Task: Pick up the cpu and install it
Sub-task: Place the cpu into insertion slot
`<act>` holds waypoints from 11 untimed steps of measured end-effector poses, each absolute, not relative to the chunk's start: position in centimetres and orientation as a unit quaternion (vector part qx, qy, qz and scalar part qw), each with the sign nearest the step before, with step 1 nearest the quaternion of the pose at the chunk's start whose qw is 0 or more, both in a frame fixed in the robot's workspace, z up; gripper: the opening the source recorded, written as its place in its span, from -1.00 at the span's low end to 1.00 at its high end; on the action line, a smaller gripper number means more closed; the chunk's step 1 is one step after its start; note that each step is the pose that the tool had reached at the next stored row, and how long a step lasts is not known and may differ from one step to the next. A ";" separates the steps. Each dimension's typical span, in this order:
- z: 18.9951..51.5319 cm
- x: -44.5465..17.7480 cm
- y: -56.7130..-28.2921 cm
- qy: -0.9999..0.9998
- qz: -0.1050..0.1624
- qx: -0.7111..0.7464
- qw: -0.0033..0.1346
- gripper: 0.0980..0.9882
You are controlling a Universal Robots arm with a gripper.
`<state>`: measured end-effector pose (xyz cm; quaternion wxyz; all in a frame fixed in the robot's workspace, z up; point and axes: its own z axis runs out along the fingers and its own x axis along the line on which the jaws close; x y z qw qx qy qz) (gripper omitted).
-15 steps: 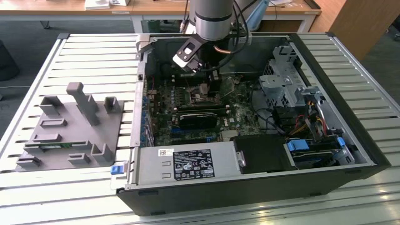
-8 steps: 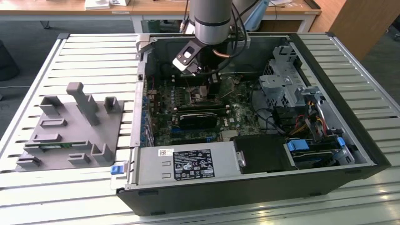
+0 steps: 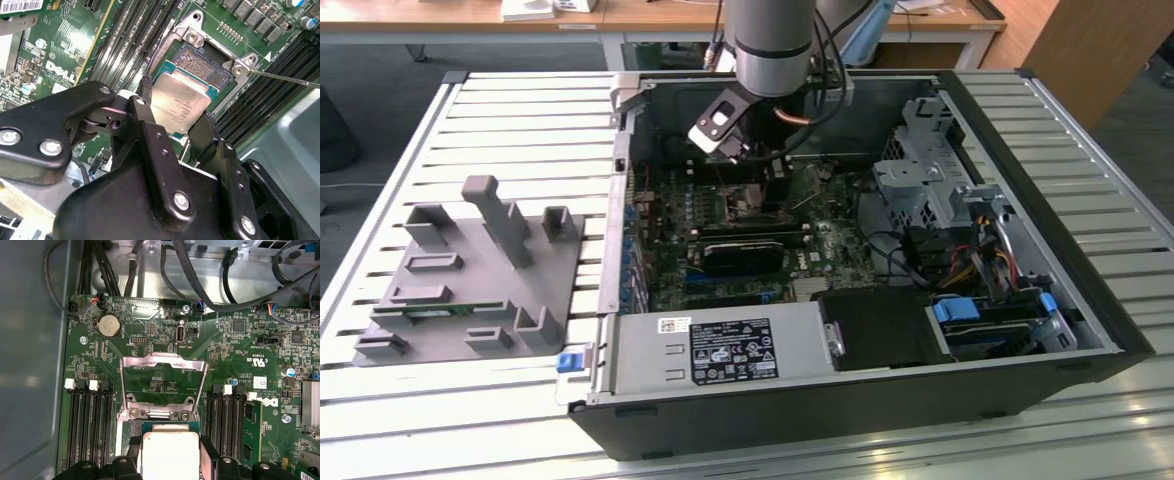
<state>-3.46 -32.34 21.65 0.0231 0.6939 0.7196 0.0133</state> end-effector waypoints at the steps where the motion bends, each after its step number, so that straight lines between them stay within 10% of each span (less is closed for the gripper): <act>1: 21.6 -3.5 -32.3 0.720 0.013 0.694 0.023 0.00; 11: 21.0 -3.7 -32.0 0.720 0.013 0.694 0.023 0.00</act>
